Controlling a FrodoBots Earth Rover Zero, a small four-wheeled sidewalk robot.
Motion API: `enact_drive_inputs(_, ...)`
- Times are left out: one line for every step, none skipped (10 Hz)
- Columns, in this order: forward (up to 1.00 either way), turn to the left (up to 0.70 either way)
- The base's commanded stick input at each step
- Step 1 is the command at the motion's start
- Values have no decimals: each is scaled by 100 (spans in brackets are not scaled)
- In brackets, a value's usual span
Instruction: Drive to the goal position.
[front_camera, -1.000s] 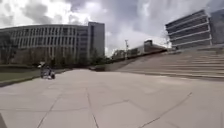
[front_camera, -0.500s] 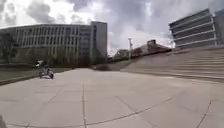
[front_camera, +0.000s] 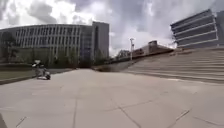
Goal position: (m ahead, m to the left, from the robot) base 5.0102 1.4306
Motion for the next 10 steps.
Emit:
enact_drive_inputs(100, 7)
enact_drive_inputs(100, 0)
enact_drive_inputs(100, 0)
enact_drive_inputs(100, 0)
enact_drive_inputs(100, 0)
enact_drive_inputs(100, 3)
enact_drive_inputs(100, 4)
enact_drive_inputs(100, 1)
enact_drive_inputs(100, 4)
enact_drive_inputs(100, 2)
